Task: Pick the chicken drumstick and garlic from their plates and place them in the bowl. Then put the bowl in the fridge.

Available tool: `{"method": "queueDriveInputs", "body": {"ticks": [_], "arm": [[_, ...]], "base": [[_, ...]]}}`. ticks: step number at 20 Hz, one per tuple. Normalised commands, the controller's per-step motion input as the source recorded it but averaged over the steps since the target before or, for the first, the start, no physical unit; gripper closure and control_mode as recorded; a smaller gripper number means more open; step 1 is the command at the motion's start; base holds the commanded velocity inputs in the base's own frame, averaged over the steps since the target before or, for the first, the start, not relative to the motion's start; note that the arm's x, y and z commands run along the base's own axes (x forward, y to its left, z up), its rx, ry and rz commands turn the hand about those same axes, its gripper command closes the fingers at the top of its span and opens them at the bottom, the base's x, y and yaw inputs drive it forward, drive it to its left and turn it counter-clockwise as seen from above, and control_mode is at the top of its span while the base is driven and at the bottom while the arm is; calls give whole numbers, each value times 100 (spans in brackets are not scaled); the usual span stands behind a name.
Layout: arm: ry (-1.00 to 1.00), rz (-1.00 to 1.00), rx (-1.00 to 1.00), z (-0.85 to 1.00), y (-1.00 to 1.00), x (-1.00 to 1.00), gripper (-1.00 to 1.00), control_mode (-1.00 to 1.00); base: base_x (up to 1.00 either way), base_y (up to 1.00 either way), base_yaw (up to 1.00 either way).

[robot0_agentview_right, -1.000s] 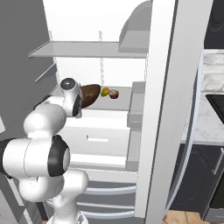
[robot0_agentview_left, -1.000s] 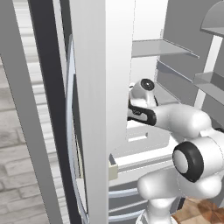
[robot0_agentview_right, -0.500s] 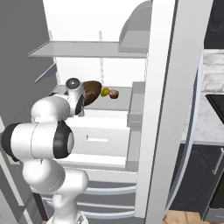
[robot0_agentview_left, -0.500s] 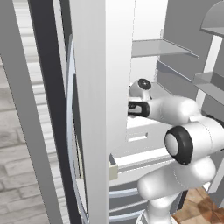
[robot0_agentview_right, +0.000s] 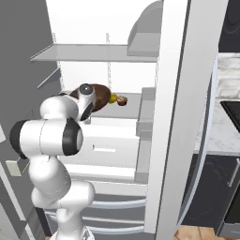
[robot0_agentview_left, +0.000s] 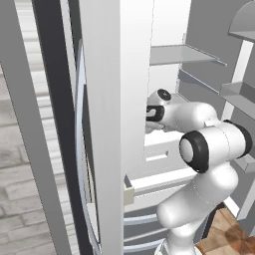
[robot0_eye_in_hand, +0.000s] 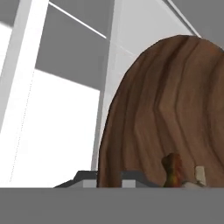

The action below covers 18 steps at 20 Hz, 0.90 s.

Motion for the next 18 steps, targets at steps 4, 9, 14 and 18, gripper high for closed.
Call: {"method": "queueDriveInputs", "body": {"ticks": [4, 9, 14, 18], "arm": [[7, 0, 6, -2, 6, 39, 100, -100], [0, 1, 1, 0, 11, 26, 100, -100], [0, 4, 0, 0, 11, 15, 100, -100], [0, 3, 0, -4, 10, 9, -100, -100]], "base": [[0, 0, 0], [0, 0, 0], [0, 0, 0], [0, 0, 0]]}}
